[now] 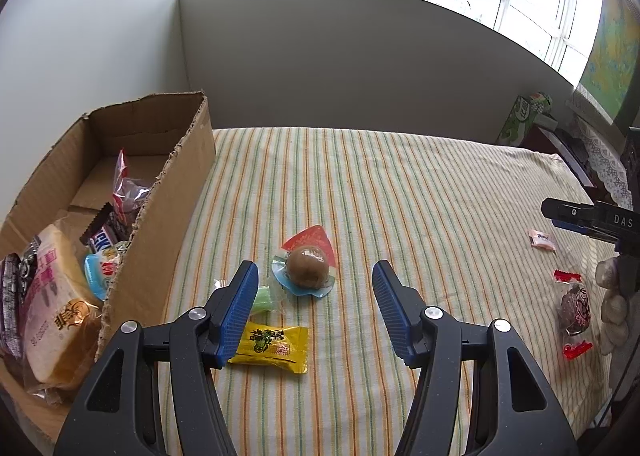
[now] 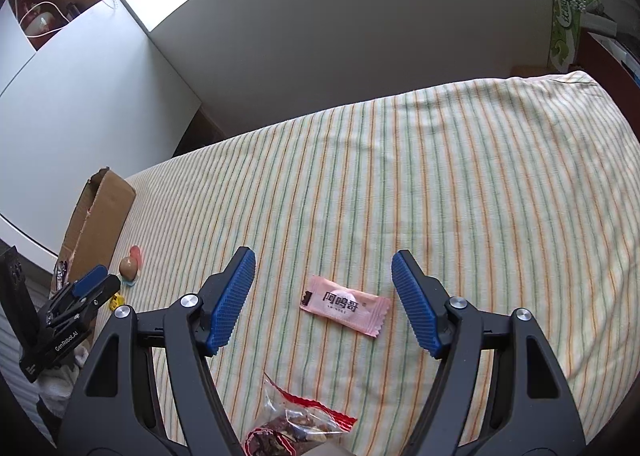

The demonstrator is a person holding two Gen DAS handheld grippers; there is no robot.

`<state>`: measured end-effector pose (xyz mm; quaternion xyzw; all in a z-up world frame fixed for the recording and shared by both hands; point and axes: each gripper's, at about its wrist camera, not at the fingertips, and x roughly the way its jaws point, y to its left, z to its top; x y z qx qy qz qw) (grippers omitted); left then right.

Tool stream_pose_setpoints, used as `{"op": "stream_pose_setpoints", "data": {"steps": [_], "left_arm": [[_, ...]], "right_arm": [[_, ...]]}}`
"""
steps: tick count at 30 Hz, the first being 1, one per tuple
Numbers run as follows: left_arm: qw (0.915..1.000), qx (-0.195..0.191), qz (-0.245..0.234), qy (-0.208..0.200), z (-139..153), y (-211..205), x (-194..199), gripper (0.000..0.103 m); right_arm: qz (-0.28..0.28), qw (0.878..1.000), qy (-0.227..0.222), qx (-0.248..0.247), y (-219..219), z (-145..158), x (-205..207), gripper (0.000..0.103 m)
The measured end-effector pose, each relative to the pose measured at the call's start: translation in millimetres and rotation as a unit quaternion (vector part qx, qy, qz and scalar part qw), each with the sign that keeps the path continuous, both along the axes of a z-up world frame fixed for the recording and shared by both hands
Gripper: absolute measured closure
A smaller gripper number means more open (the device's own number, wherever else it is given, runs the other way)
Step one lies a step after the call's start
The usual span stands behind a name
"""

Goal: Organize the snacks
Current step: 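Move the right gripper to the pink packet while the left gripper approaches the brown ball candy, then grasp the pink candy packet with the right gripper while the left gripper grasps the brown ball candy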

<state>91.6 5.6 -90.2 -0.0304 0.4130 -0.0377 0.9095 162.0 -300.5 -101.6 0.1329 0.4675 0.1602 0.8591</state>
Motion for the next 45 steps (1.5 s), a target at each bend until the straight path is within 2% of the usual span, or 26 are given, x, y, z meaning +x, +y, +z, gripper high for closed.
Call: {"op": "stream_pose_setpoints", "data": {"steps": [4, 6, 8, 12, 16, 18, 20, 24, 28, 33, 37, 41, 44, 45], "left_arm": [[1.0000, -0.003, 0.001, 0.000, 0.1, 1.7, -0.3, 0.044], [1.0000, -0.001, -0.001, -0.001, 0.8, 1.3, -1.2, 0.044], [1.0000, 0.003, -0.003, -0.002, 0.7, -0.3, -2.5, 0.044], [0.9999, 0.006, -0.008, -0.001, -0.8, -4.5, -3.2, 0.044], [0.9999, 0.010, -0.010, -0.001, -2.1, -6.0, -3.4, 0.044], [0.9999, 0.010, -0.011, 0.001, -4.0, -5.9, -2.6, 0.044], [0.9998, 0.013, -0.013, 0.003, -6.2, -6.2, -0.8, 0.045], [0.9998, 0.016, -0.009, 0.008, -10.7, -7.8, 6.0, 0.045], [0.9997, 0.024, 0.000, 0.009, -11.9, -10.4, 14.5, 0.046], [0.9990, 0.041, 0.000, 0.021, -20.0, -16.1, 22.6, 0.062], [0.9989, 0.040, 0.002, 0.024, -22.2, -16.6, 27.8, 0.069], [0.9990, 0.038, 0.000, 0.024, -22.8, -17.2, 28.9, 0.071], [0.9989, 0.044, -0.003, 0.019, -22.7, -19.2, 28.6, 0.073], [0.9989, 0.044, -0.004, 0.016, -20.7, -18.2, 26.7, 0.078]], "right_arm": [[0.007, 1.000, 0.010, -0.004, 2.8, -7.6, 2.7, 0.035], [0.007, 1.000, 0.016, 0.000, -0.9, -7.6, 0.7, 0.044], [0.008, 1.000, 0.020, 0.008, -4.4, -8.5, -2.2, 0.048], [0.030, 0.999, 0.029, 0.021, -3.9, -8.5, -11.4, 0.050], [0.047, 0.999, 0.027, 0.009, 10.0, -8.4, -18.0, 0.050], [0.048, 0.999, 0.021, -0.009, 17.6, -7.2, -19.1, 0.054], [0.050, 0.997, 0.009, -0.055, 28.1, -6.3, -20.2, 0.059], [0.062, 0.991, -0.009, -0.115, 42.3, -6.4, -24.1, 0.059], [0.070, 0.987, -0.018, -0.145, 46.9, -6.9, -25.9, 0.060], [0.079, 0.980, -0.029, -0.180, 54.5, -7.6, -28.7, 0.063], [0.080, 0.978, -0.034, -0.190, 52.2, -6.6, -31.6, 0.065], [0.076, 0.978, -0.037, -0.192, 51.2, -5.8, -33.9, 0.082], [0.075, 0.978, -0.038, -0.188, 49.5, -5.4, -33.7, 0.082], [0.074, 0.979, -0.039, -0.187, 49.1, -5.1, -33.7, 0.082]]}}
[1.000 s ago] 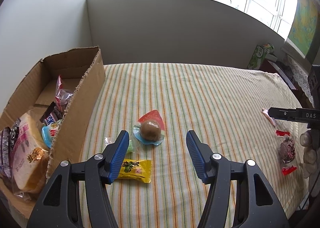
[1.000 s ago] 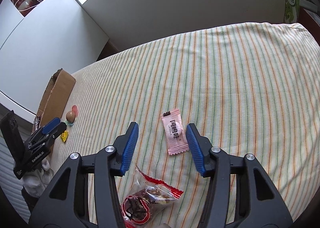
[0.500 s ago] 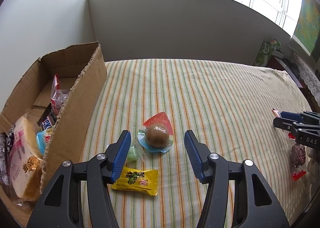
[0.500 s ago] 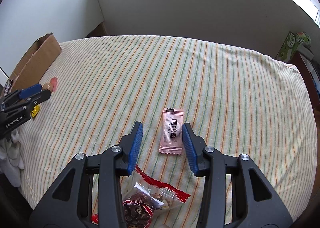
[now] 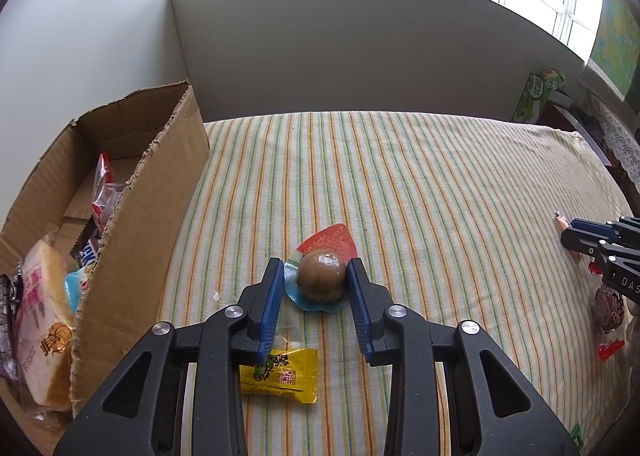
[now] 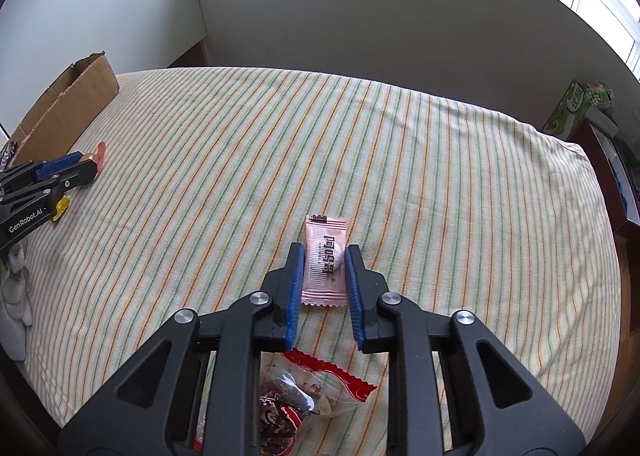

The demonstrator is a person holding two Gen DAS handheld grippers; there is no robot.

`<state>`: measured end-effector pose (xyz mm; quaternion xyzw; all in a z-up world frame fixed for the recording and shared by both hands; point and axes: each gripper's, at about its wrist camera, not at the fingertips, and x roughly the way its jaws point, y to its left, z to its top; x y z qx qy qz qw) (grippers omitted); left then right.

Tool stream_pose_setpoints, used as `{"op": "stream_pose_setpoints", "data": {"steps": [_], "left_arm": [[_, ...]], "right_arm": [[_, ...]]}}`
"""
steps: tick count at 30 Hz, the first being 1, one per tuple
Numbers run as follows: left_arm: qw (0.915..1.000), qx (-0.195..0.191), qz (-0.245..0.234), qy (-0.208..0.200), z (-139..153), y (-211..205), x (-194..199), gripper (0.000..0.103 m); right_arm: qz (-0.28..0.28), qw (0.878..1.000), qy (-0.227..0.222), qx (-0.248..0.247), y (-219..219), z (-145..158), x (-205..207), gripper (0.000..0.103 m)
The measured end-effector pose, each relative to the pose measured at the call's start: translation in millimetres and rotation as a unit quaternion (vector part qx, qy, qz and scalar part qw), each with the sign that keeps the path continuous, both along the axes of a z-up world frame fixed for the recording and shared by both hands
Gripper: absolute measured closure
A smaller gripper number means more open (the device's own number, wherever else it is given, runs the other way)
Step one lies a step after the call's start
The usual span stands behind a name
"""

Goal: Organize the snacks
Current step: 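Grasp the pink candy packet with the right gripper while the left gripper grasps the brown ball candy, then carry both snacks into the cardboard box and open both grippers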

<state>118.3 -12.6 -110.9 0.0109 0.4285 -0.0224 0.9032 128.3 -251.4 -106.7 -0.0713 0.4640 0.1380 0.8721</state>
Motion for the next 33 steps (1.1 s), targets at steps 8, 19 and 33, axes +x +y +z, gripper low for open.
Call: {"op": "stream_pose_setpoints", "data": {"steps": [8, 19, 33], "left_arm": [[0.9998, 0.012, -0.012, -0.005, 0.0, -4.2, -4.2, 0.078], [0.9997, 0.020, -0.012, -0.003, -3.6, -8.8, -1.2, 0.079], [0.9988, -0.001, -0.008, -0.049, 34.4, 5.6, -32.7, 0.079]], "right_arm": [[-0.003, 1.000, -0.004, 0.003, -0.5, 2.9, -0.3, 0.082], [-0.002, 1.000, -0.005, 0.000, 1.0, 4.3, 2.3, 0.082], [0.004, 0.998, -0.043, 0.035, 13.0, 37.4, -8.9, 0.082]]}}
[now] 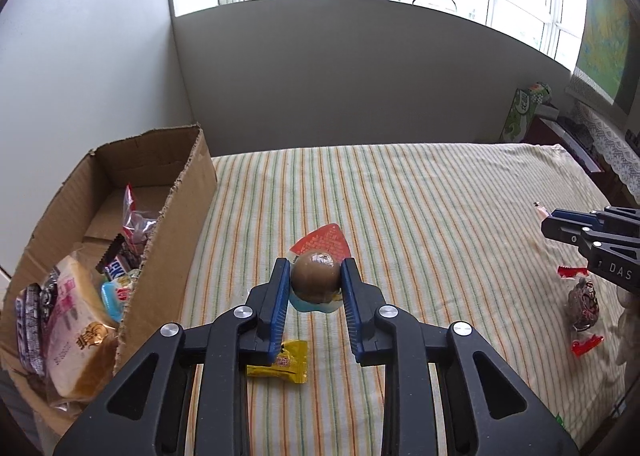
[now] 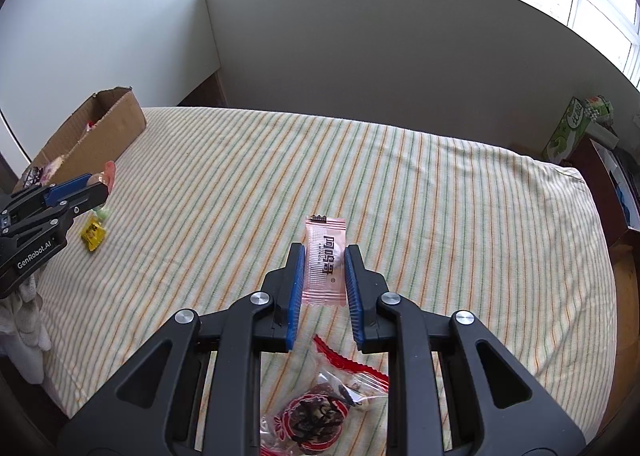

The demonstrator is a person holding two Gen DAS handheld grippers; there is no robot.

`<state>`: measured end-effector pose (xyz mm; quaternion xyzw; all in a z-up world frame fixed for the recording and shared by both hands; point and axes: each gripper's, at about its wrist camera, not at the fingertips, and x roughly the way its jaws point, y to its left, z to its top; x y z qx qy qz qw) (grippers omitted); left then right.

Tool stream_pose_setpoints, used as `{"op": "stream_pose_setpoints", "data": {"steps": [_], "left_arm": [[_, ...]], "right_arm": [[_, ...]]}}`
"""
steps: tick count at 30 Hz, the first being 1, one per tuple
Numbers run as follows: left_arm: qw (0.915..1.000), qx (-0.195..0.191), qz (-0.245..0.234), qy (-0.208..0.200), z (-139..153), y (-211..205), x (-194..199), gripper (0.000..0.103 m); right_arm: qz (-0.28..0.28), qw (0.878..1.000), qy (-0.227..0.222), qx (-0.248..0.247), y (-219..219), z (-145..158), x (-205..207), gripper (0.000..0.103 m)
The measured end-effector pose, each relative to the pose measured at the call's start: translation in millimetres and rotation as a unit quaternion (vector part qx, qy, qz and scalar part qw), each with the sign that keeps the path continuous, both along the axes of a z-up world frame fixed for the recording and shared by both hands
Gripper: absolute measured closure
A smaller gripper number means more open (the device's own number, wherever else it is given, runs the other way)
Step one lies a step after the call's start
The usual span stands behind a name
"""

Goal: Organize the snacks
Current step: 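Carry both snacks into the cardboard box and open both grippers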

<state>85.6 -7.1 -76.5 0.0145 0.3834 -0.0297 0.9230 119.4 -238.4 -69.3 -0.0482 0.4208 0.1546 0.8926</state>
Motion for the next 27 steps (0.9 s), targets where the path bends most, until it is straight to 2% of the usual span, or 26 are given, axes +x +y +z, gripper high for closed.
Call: {"op": "stream_pose_setpoints", "data": {"steps": [9, 21, 27], "left_arm": [[0.9988, -0.008, 0.005, -0.048, 33.0, 19.4, -24.6, 0.079], [0.9959, -0.032, 0.040, -0.075, 48.4, 68.8, -41.4, 0.079], [0.9938, -0.029, 0.064, -0.086, 51.8, 99.3, -50.8, 0.079]], "right_arm": [[0.028, 0.999, -0.028, 0.026, 47.9, 27.3, -7.1, 0.082], [0.069, 0.995, -0.039, 0.058, 125.4, 47.4, -9.7, 0.082], [0.096, 0.992, -0.039, 0.079, 168.4, 53.5, -12.2, 0.082]]}}
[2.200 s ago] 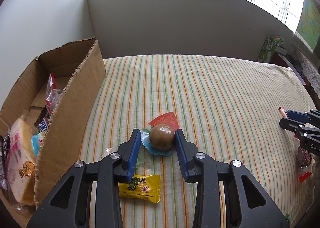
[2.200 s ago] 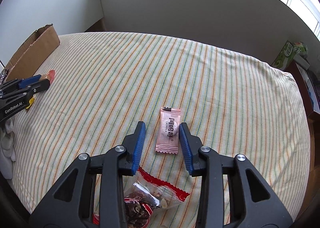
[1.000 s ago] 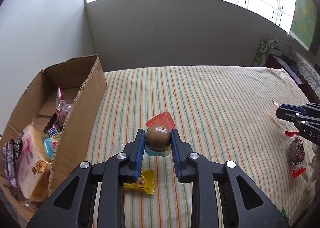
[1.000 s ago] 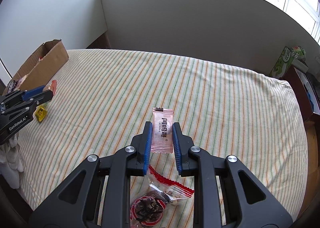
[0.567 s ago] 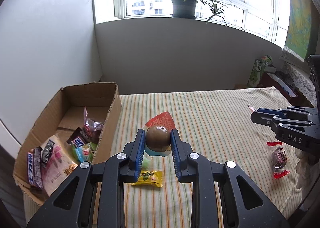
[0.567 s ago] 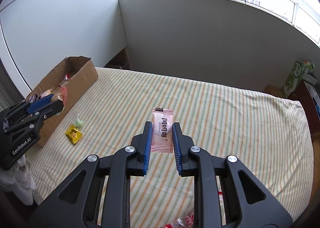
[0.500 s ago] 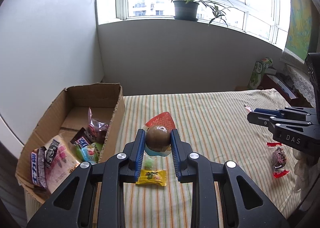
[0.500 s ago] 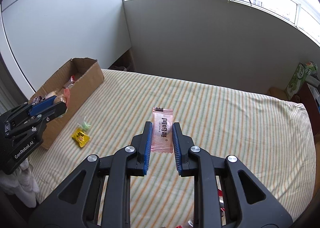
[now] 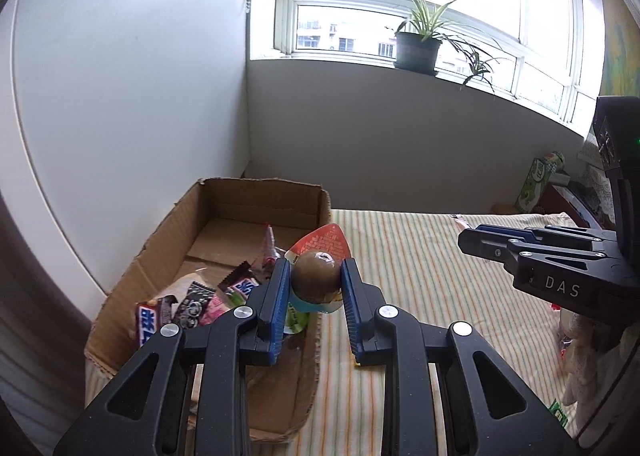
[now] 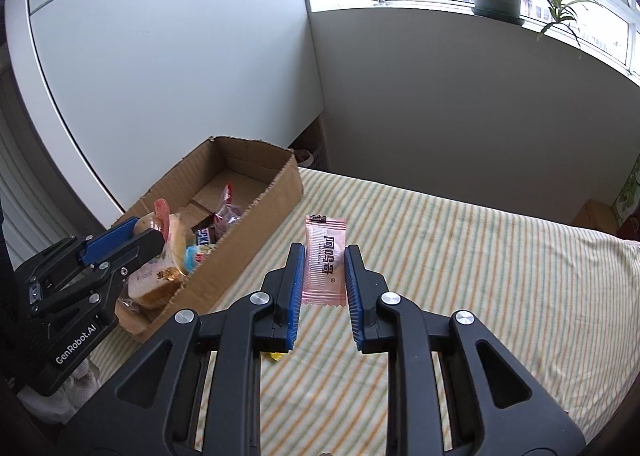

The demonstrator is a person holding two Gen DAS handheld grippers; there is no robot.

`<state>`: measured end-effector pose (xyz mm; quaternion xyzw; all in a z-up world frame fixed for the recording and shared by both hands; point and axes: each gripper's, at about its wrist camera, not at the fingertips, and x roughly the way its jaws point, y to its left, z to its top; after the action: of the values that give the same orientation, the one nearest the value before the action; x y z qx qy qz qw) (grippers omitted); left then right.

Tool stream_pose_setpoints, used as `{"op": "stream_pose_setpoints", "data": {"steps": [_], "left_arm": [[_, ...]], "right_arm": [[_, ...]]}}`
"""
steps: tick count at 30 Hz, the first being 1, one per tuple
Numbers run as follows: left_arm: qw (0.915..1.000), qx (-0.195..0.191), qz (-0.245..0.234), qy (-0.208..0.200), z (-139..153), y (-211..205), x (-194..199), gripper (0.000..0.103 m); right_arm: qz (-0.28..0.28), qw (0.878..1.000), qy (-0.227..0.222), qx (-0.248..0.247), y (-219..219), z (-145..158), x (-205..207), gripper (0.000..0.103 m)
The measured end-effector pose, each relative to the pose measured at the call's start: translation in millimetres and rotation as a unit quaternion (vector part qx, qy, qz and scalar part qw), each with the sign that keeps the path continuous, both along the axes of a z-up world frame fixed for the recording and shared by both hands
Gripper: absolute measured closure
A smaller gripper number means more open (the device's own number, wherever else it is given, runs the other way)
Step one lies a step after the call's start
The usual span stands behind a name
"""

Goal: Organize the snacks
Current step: 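Carry both snacks into the cardboard box and open both grippers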

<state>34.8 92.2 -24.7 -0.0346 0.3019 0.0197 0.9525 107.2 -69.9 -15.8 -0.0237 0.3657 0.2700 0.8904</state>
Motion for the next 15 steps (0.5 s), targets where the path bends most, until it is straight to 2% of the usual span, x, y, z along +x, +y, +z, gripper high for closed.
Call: {"op": "stream_pose_setpoints", "data": {"steps": [15], "left_arm": [[0.9980, -0.019, 0.060, 0.012, -14.8, 75.1, -13.0, 0.079]], "right_arm": [[0.065, 0.998, 0.016, 0.002, 91.2, -14.1, -3.1, 0.082]]}}
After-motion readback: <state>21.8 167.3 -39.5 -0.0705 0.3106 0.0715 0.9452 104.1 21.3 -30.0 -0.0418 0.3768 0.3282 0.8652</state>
